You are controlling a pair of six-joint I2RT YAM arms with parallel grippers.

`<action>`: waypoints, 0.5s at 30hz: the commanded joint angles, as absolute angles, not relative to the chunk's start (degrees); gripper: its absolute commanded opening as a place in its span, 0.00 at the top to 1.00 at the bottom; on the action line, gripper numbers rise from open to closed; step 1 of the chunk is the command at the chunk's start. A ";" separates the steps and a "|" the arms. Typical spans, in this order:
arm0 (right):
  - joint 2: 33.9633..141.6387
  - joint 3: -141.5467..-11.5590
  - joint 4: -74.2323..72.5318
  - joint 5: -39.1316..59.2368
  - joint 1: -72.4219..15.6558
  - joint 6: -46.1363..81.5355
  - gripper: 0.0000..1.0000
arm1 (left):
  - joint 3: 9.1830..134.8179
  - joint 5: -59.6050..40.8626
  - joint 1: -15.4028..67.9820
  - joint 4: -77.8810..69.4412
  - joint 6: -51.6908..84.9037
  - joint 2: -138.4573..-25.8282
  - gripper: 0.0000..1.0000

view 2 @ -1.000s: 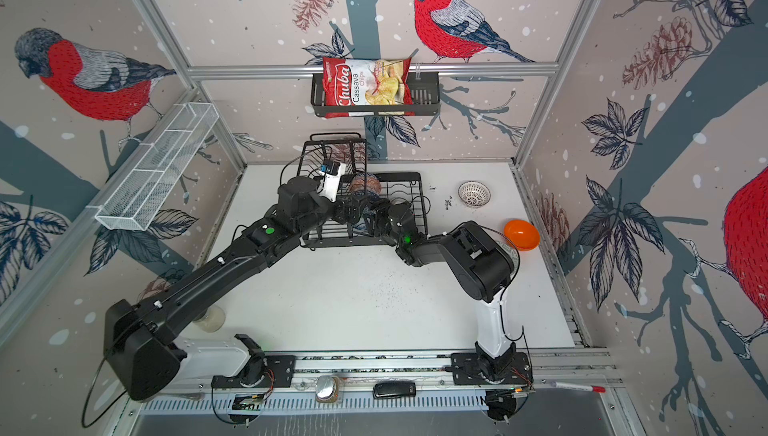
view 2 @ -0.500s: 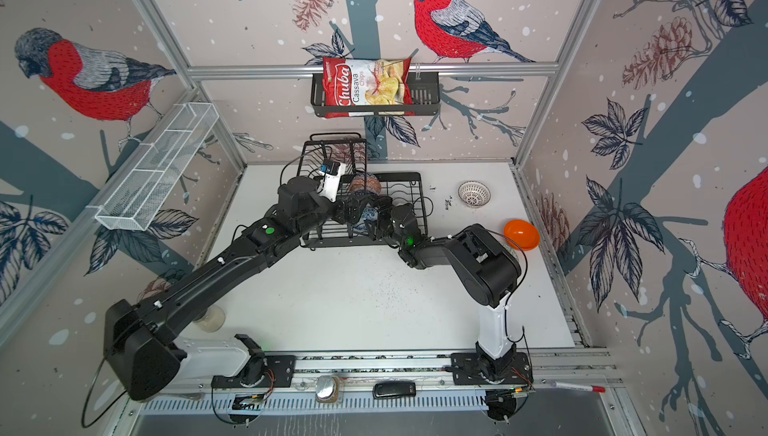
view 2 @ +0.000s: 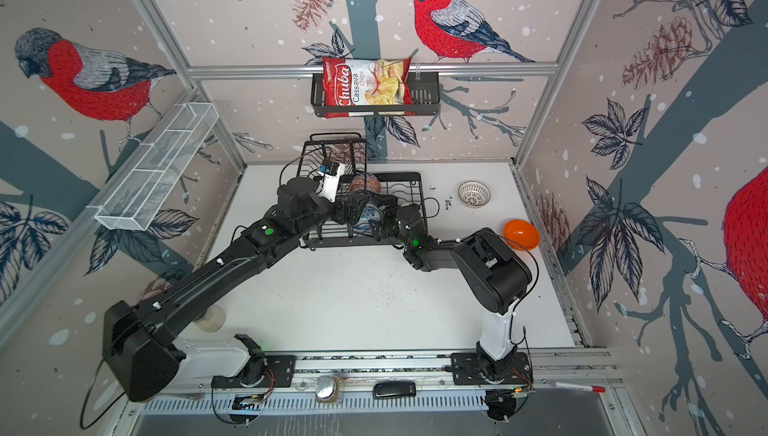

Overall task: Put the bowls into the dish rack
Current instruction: 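Open the right gripper and release the blue floral bowl in the rack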

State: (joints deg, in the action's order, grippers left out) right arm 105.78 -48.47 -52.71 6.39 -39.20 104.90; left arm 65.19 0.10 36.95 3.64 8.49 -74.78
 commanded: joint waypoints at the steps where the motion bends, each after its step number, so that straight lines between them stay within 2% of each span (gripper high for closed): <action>1: 104.17 -47.64 -53.05 7.12 -39.02 103.76 0.00 | 65.22 1.21 37.04 2.99 7.68 -74.88 0.02; 15: 90.77 -42.62 -44.59 4.31 -37.91 98.46 0.00 | 65.51 -2.65 36.74 1.01 4.67 -72.95 0.02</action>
State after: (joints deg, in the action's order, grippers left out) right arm 92.73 -43.44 -46.68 5.45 -38.22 100.42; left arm 64.90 -0.73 36.91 3.36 6.31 -73.41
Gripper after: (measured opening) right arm 0.996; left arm 0.982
